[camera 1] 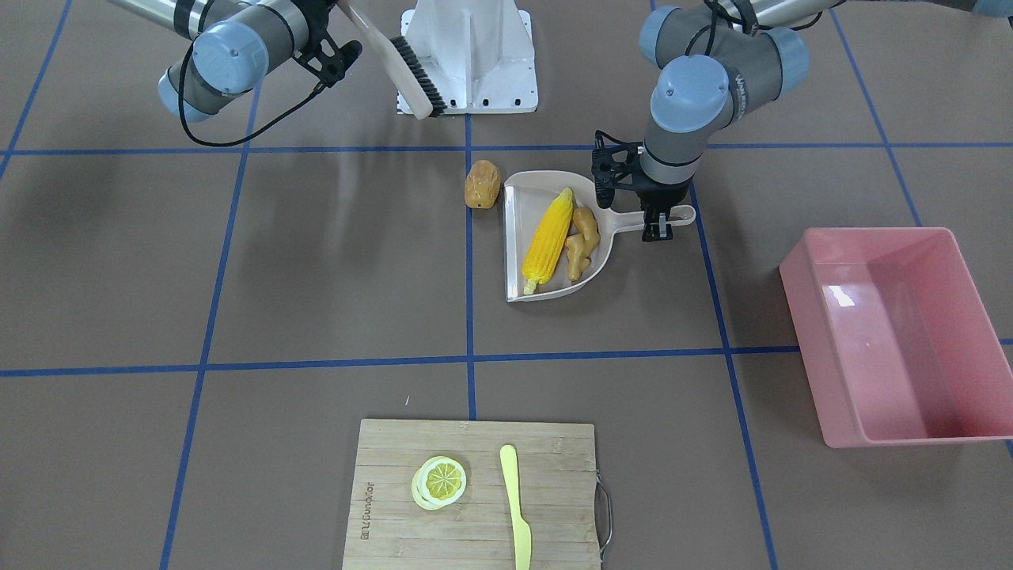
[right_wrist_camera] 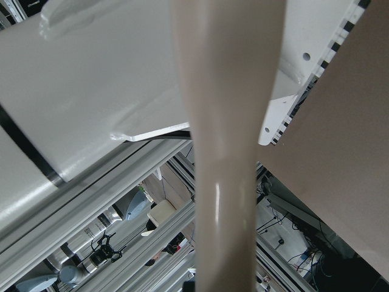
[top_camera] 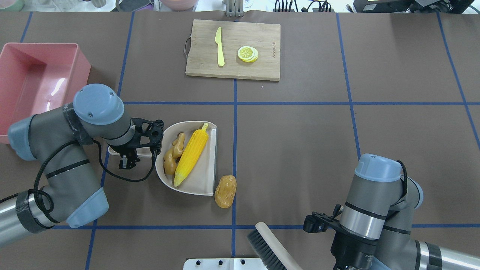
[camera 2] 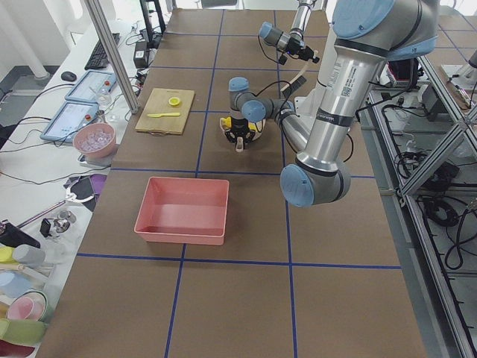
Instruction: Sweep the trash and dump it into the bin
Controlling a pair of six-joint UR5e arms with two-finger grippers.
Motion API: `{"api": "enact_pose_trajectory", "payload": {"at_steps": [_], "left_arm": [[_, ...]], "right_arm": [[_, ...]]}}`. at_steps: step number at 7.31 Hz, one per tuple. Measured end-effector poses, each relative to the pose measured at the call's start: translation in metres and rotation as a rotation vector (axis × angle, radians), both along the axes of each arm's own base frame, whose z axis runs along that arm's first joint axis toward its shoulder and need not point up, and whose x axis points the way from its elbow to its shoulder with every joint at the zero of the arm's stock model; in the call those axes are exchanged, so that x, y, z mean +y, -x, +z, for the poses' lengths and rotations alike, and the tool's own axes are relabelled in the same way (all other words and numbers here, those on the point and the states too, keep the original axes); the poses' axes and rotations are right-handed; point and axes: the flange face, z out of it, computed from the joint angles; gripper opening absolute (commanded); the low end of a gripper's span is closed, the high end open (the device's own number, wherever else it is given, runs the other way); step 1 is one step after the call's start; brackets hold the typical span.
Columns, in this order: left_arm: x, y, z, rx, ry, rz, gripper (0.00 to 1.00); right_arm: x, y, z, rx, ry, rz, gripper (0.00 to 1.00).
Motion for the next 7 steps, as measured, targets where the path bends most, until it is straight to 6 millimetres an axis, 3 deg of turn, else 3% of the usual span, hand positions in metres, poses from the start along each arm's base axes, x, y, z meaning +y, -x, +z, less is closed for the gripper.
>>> {"api": "enact_pose_trajectory", "payload": {"at_steps": [7], "left_arm": [[0.006, -0.007, 0.001, 0.002, -0.002, 0.015, 0.0]], "right_arm": [[-0.005, 0.039, -0.001, 0.034, 0.013, -0.017, 0.0]]}}
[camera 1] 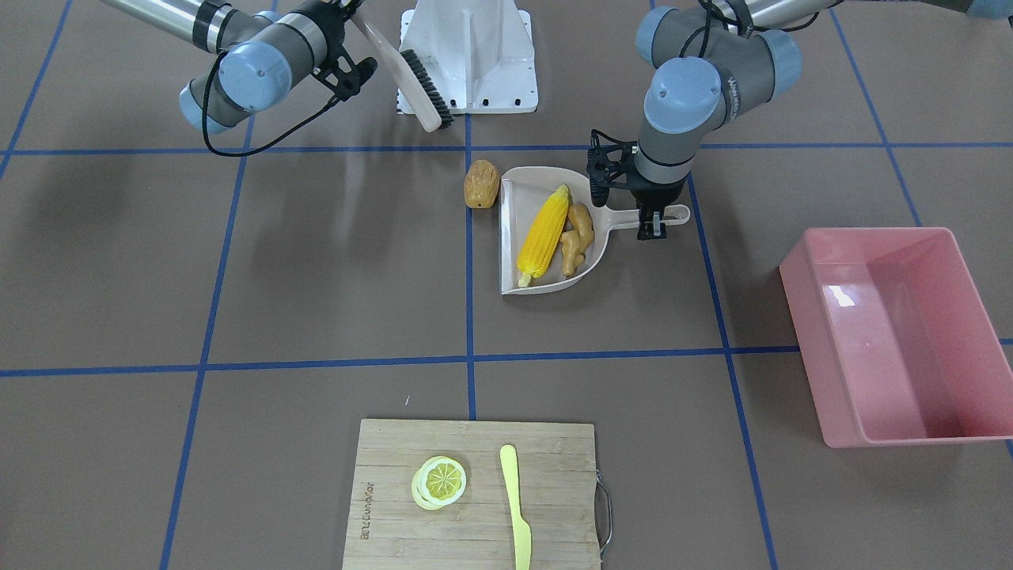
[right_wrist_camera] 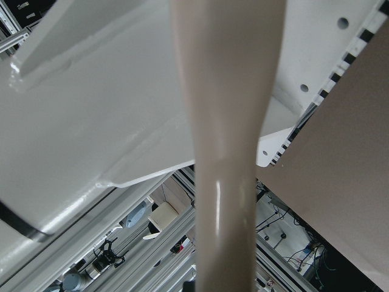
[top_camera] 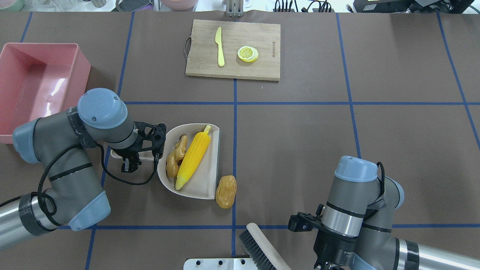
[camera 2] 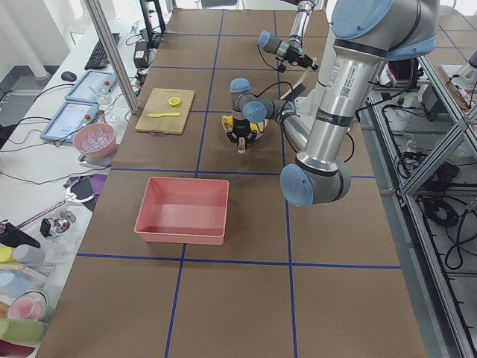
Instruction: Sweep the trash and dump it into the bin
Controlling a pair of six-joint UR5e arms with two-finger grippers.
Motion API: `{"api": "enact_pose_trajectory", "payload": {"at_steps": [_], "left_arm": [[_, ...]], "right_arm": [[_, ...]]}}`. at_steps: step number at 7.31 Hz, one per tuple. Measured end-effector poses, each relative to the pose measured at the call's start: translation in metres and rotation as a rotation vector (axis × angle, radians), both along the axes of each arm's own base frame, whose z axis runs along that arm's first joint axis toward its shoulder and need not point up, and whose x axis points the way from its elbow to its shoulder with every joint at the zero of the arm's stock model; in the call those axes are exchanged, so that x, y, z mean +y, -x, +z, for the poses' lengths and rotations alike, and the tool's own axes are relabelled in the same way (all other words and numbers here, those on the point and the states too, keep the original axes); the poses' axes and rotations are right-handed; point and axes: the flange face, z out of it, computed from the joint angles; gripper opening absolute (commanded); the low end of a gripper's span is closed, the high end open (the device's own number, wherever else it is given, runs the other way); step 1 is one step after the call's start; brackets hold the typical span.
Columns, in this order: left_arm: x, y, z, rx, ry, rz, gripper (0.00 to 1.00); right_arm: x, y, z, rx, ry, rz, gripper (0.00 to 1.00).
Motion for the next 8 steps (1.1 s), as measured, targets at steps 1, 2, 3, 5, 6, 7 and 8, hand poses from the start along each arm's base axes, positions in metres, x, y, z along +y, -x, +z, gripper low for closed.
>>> {"api": "enact_pose_trajectory", "payload": {"at_steps": [1, 2, 3, 5, 6, 7, 8], "left_arm": [[0.0, 0.002, -0.001, 0.001, -0.001, -0.001, 0.0], [-0.001, 0.004, -0.002, 0.001, -0.003, -0.004, 0.0], [-0.001, 0.004, -0.003, -0.001, -0.001, -0.005, 0.0], [-0.001, 0.004, -0.006, -0.014, 0.006, -0.004, 0.0], [-0.001, 0.003, -0.007, -0.018, 0.009, -0.004, 0.0], [-0.001, 0.003, -0.008, -0.02, 0.01, -0.004, 0.0], [-0.001, 0.003, -0.008, -0.02, 0.011, -0.004, 0.0]], "right_arm": [[-0.001, 0.0, -0.001, -0.003, -0.001, 0.002, 0.0], [-0.002, 0.0, -0.002, -0.004, -0.001, 0.004, 0.0], [-0.003, 0.002, 0.0, -0.002, -0.001, 0.003, 0.0], [-0.004, 0.014, 0.004, 0.005, 0.002, -0.012, 0.0], [-0.006, 0.017, 0.005, 0.006, 0.004, -0.016, 0.0], [-0.009, 0.018, 0.005, 0.006, 0.005, -0.017, 0.0], [-0.012, 0.019, 0.004, 0.006, 0.005, -0.015, 0.0]]}}
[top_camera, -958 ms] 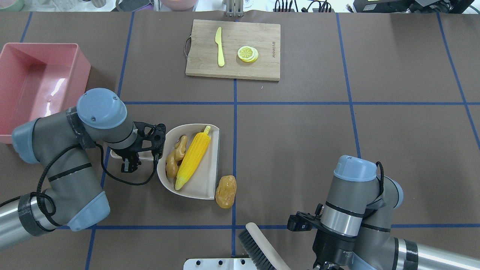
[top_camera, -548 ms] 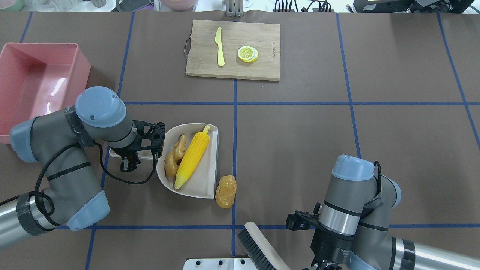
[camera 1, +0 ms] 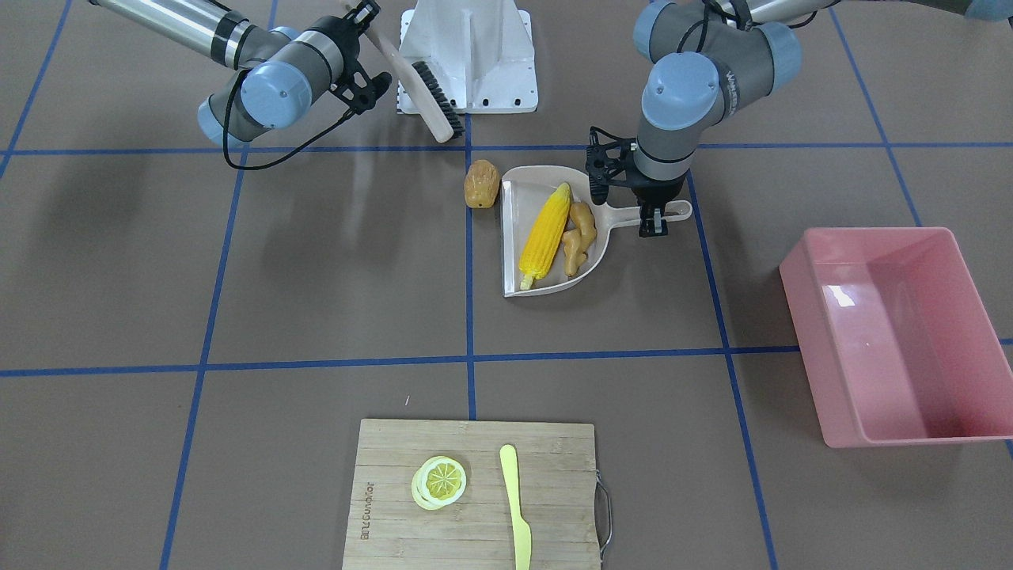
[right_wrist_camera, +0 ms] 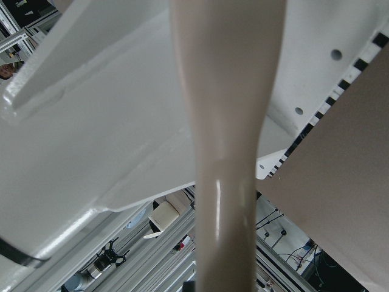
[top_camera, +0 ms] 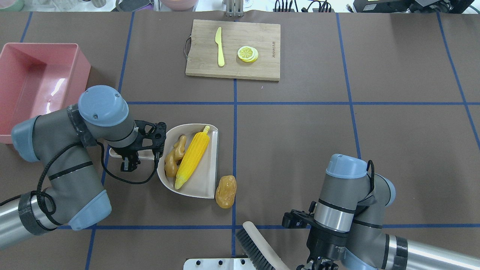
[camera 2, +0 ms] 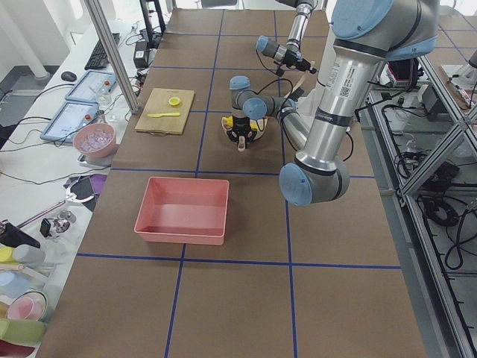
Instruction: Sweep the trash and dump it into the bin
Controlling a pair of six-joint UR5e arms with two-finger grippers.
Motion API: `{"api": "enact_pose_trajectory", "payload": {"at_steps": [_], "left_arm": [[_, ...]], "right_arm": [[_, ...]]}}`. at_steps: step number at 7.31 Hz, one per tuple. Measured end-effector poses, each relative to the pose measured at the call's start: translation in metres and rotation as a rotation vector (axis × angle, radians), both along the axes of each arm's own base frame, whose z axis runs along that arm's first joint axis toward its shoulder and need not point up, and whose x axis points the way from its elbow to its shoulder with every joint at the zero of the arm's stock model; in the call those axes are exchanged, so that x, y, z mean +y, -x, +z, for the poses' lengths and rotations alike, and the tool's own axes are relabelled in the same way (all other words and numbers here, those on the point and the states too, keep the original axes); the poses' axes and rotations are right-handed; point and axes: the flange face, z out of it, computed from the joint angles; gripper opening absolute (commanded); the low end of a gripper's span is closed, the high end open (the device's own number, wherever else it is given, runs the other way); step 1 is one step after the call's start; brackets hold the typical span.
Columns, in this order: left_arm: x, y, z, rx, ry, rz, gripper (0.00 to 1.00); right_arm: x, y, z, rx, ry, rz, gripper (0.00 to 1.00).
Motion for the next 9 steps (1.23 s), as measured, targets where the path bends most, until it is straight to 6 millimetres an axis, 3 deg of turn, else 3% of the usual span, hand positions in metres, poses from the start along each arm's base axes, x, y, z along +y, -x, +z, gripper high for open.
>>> {"api": "enact_pose_trajectory", "payload": {"at_steps": [9], "left_arm": [[-0.002, -0.003, -0.002, 0.0, 0.0, 0.0, 0.0]], "right_arm": [[-0.031, 0.035, -0.017, 0.013, 0.007, 0.023, 0.0]]}}
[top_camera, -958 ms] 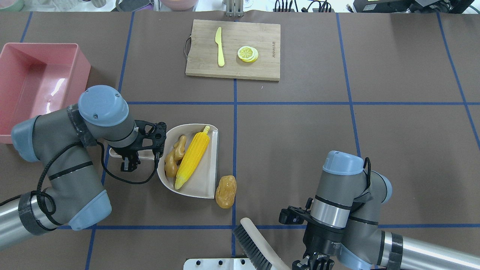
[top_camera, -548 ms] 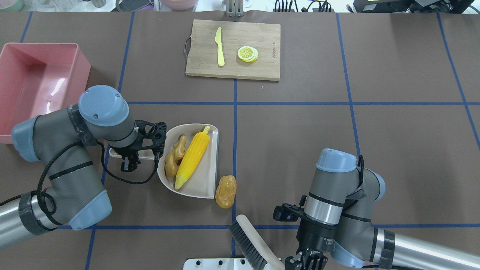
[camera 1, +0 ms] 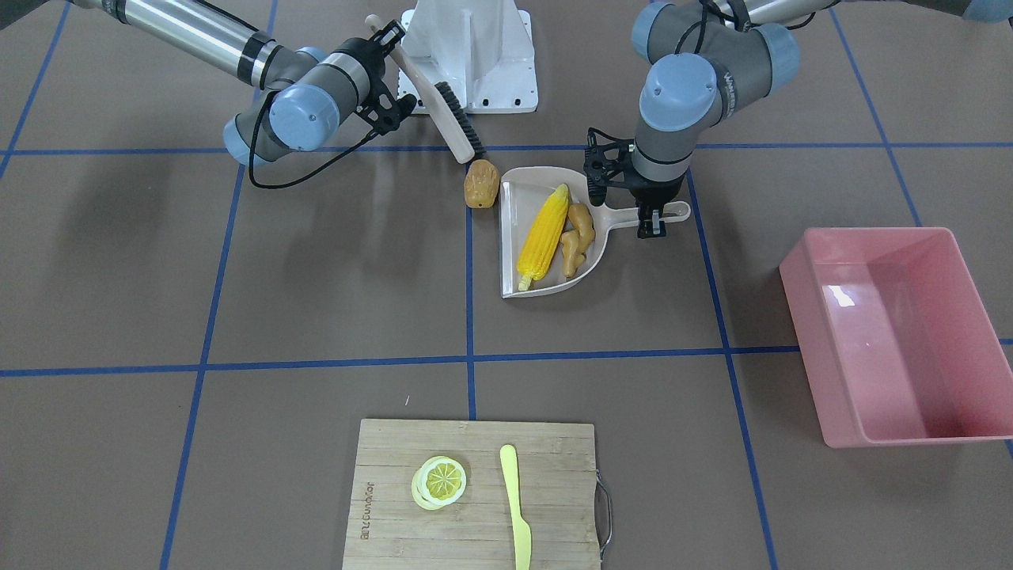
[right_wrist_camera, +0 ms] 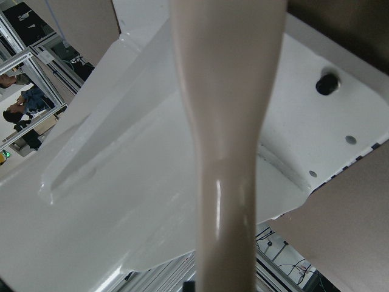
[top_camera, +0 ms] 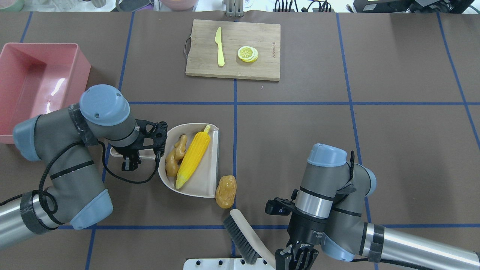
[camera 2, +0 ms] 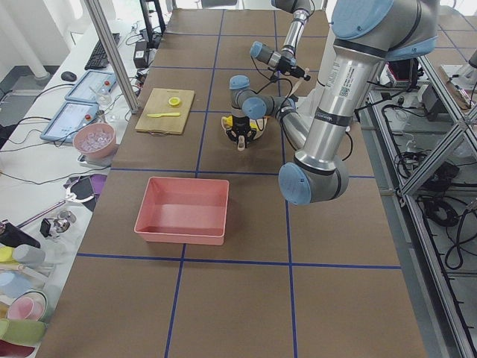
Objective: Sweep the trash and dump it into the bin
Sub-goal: 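Raise the brush and move it beside the potato with the right gripper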
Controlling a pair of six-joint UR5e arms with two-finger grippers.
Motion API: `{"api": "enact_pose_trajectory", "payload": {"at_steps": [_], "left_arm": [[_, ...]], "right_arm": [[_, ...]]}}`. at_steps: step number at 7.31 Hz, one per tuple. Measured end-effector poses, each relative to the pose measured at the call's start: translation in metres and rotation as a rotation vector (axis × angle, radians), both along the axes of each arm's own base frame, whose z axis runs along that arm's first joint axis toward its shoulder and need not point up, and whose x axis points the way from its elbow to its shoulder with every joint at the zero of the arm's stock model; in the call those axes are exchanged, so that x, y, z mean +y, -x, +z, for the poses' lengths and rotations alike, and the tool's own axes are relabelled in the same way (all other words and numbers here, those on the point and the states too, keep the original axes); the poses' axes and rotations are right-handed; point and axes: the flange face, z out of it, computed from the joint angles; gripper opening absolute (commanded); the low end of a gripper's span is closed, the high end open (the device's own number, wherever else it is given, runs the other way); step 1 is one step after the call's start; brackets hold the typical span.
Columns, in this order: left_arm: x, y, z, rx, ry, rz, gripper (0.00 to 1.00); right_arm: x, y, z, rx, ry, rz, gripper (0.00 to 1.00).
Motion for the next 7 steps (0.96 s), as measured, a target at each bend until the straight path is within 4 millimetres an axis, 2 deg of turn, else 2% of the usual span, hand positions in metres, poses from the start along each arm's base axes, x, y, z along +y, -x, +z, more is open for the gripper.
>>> {"api": "enact_pose_trajectory", "payload": {"at_steps": [7], "left_arm": [[0.001, -0.001, 0.0, 0.0, -0.001, 0.003, 0.0]], "right_arm": [[-0.041, 0.02, 0.001, 0.033, 0.019, 0.026, 0.0]]}}
